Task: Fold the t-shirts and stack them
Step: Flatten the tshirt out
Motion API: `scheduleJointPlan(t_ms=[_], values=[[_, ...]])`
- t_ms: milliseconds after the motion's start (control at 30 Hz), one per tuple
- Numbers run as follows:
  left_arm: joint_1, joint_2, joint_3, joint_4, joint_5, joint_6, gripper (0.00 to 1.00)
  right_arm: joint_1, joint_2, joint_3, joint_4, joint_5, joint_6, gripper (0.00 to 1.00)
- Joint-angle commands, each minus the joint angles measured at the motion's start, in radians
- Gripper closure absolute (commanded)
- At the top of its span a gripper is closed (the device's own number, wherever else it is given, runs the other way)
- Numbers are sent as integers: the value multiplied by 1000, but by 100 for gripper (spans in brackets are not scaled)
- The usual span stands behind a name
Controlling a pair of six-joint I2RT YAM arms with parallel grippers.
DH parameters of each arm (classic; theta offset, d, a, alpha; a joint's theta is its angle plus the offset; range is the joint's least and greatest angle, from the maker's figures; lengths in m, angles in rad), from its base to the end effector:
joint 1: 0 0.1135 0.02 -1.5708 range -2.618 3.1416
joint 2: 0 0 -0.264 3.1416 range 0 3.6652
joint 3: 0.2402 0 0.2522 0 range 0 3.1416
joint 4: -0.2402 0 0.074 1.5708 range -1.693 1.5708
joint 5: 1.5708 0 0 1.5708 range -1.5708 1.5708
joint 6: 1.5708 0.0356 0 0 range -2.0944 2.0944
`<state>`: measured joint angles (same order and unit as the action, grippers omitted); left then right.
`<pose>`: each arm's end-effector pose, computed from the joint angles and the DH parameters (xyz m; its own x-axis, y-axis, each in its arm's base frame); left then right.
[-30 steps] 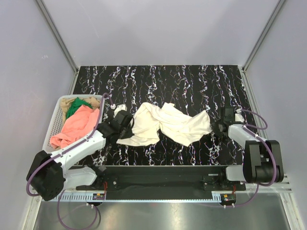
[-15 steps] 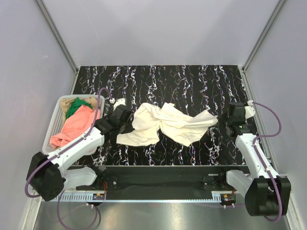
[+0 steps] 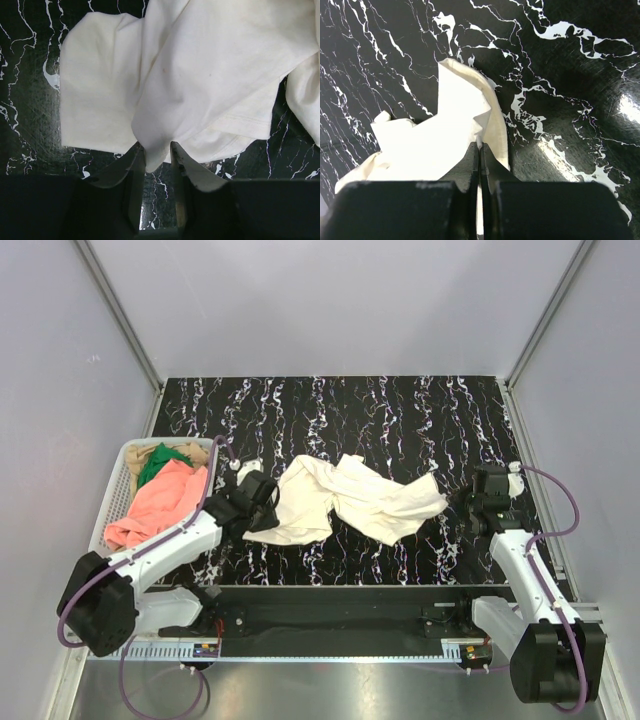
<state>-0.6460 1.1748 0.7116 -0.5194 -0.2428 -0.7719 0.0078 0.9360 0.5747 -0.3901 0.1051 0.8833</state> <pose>0.1843 -0.1282 0.2110 -0.8093 -0.2377 -0.5371 -0.1209 0.9623 -0.2437 0.1938 -0.0022 0.2209 -0.3799 0.7656 -0.5191 0.5713 0.6356 0.5193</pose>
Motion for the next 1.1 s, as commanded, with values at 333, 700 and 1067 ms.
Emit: scheduleJointPlan(t_ms=[333,700,1067], values=[[2,28,-57,125,36,-66,70,-2,-14,11,30,-27,-4,100],[35,-56,271,-11,-7,49,100,-2,-34,239,-143,92,-40,100],[66,-144,871,-113,-236,190,100,-2,-34,957,-407,314,-148,100]])
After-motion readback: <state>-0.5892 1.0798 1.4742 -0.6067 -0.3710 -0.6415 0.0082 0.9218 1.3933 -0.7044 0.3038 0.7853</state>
